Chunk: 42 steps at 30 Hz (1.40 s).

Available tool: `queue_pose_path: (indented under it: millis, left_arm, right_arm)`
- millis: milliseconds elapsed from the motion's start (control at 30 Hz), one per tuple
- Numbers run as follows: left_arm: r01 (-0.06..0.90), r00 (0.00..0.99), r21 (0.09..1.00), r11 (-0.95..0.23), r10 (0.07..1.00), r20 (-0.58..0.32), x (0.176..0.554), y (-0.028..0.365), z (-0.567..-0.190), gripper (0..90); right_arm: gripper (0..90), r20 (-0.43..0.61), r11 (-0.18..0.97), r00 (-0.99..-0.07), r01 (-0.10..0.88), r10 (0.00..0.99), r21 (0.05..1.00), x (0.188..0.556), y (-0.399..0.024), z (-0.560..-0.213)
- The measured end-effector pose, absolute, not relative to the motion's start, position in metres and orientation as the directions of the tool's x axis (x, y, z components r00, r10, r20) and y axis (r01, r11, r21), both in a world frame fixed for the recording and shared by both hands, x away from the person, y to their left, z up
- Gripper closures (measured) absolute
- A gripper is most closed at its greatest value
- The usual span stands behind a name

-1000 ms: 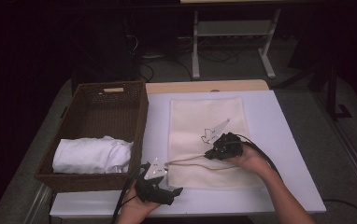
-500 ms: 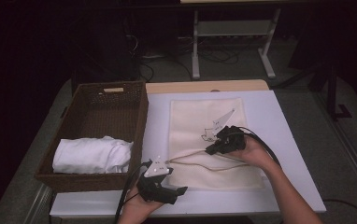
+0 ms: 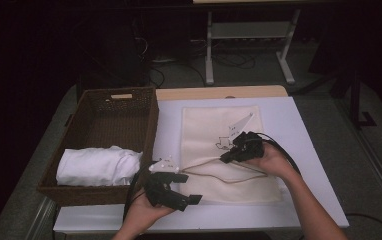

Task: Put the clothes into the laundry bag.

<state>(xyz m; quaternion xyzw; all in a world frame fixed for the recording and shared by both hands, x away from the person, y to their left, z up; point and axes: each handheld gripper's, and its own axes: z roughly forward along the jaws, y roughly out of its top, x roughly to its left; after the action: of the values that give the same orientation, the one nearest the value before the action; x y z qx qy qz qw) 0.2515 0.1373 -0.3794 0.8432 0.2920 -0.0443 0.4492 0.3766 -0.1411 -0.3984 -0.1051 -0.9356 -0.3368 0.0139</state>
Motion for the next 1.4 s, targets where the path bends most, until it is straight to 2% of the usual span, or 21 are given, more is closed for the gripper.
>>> queue_pose_path:
  millis: [133,267,467,600,833,1200,1400]
  left_arm:
    - [0.546,0.821,0.723,-0.423,0.443,-0.361,0.26,0.147,-0.366,17.0]
    - [0.595,0.794,0.699,-0.396,0.424,-0.436,0.273,0.162,-0.353,16.6]
    - [0.605,0.783,0.686,-0.403,0.458,-0.421,0.281,0.172,-0.342,16.6]
    - [0.591,0.786,0.676,-0.439,0.502,-0.361,0.282,0.176,-0.334,16.6]
    - [0.587,0.787,0.654,-0.476,0.527,-0.322,0.288,0.187,-0.317,16.6]
    - [0.586,0.787,0.652,-0.481,0.528,-0.318,0.298,0.207,-0.297,16.5]
    - [0.604,0.777,0.657,-0.451,0.518,-0.359,0.303,0.223,-0.292,15.9]
  right_arm:
    - [87.3,0.093,0.754,-0.978,0.205,0.188,0.624,0.377,-0.14,-0.395]
    - [87.1,0.083,0.756,-0.979,0.197,0.187,0.624,0.377,-0.139,-0.393]
    - [87.1,0.077,0.756,-0.979,0.195,0.189,0.625,0.377,-0.14,-0.391]
    - [87.0,0.078,0.754,-0.979,0.196,0.19,0.627,0.378,-0.14,-0.391]
    - [87.0,0.074,0.756,-0.979,0.192,0.187,0.626,0.379,-0.139,-0.39]
    - [87.0,0.075,0.754,-0.979,0.195,0.191,0.627,0.38,-0.139,-0.386]
    - [87.0,0.071,0.757,-0.98,0.188,0.185,0.626,0.382,-0.138,-0.386]
